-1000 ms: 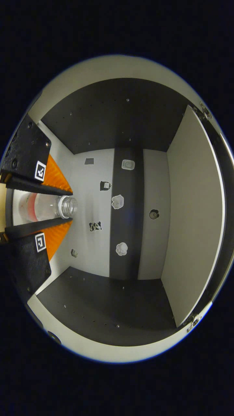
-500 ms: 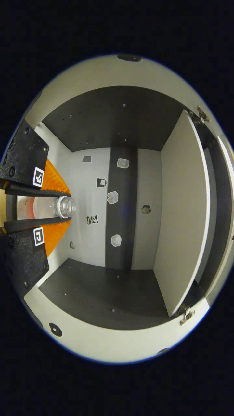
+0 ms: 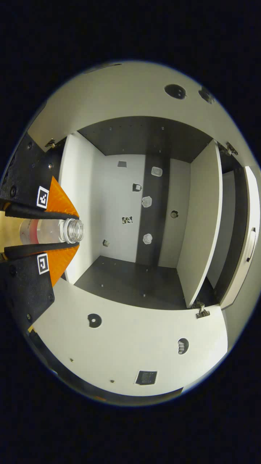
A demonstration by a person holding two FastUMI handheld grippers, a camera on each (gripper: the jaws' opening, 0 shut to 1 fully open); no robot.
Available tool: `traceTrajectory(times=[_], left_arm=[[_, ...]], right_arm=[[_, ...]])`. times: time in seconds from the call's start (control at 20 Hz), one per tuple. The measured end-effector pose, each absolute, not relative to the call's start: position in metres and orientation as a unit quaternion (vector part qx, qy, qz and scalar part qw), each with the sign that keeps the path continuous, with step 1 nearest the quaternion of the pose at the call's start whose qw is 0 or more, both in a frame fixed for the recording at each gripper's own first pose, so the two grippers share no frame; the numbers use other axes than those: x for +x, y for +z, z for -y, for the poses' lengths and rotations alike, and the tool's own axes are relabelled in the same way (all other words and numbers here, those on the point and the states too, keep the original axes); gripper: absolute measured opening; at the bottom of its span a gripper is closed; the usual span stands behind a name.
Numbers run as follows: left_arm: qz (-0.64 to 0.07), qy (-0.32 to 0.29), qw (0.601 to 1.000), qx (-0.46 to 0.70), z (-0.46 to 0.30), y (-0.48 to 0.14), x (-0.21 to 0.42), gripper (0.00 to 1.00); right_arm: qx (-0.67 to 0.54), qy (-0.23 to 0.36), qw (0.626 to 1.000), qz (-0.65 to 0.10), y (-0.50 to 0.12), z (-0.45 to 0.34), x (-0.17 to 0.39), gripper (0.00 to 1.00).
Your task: Grasp the bottle in the cabinet with the left hand and place it on the coaster, then close the right door with the right hand and the left door with the left hand.
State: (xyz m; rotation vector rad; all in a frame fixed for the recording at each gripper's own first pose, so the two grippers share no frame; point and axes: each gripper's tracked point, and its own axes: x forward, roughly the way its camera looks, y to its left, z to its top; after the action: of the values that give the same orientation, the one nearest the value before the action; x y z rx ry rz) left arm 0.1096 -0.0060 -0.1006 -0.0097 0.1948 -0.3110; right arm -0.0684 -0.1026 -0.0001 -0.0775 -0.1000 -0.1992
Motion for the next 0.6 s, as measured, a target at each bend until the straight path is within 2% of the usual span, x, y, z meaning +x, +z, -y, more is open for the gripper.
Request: traceTrajectory(times=[0.2, 0.25, 0.3, 0.4, 0.45, 0.5, 0.55, 0.6], left_arm=[[-0.148, -0.145, 0.978, -0.008, -0.012, -0.166, 0.067, 0.31], [-0.166, -0.137, 0.977, -0.019, -0.018, -0.187, 0.057, 0.34], [-0.185, -0.127, 0.974, -0.031, -0.024, -0.207, 0.047, 0.31], [-0.226, -0.106, 0.967, -0.050, -0.036, -0.247, 0.030, 0.31], [-0.240, -0.095, 0.965, -0.054, -0.042, -0.263, 0.023, 0.31], [-0.250, -0.085, 0.963, -0.056, -0.047, -0.277, 0.018, 0.31], [-0.256, -0.078, 0.962, -0.058, -0.052, -0.289, 0.015, 0.31], [-0.259, -0.073, 0.961, -0.058, -0.055, -0.298, 0.013, 0.32]], right_arm=[[-0.030, -0.072, 0.995, 0.058, 0.004, 0.096, -0.072, 0.98], [-0.028, -0.064, 0.996, 0.059, 0.005, 0.094, -0.073, 0.98], [-0.027, -0.057, 0.996, 0.061, 0.006, 0.092, -0.073, 0.98], [-0.024, -0.048, 0.996, 0.065, 0.009, 0.087, -0.070, 0.98], [-0.023, -0.044, 0.997, 0.066, 0.009, 0.083, -0.066, 0.94], [-0.021, -0.040, 0.997, 0.066, 0.007, 0.076, -0.057, 0.98], [-0.020, -0.038, 0.997, 0.065, 0.006, 0.072, -0.053, 0.94], [-0.020, -0.037, 0.997, 0.065, 0.007, 0.073, -0.054, 1.00]])
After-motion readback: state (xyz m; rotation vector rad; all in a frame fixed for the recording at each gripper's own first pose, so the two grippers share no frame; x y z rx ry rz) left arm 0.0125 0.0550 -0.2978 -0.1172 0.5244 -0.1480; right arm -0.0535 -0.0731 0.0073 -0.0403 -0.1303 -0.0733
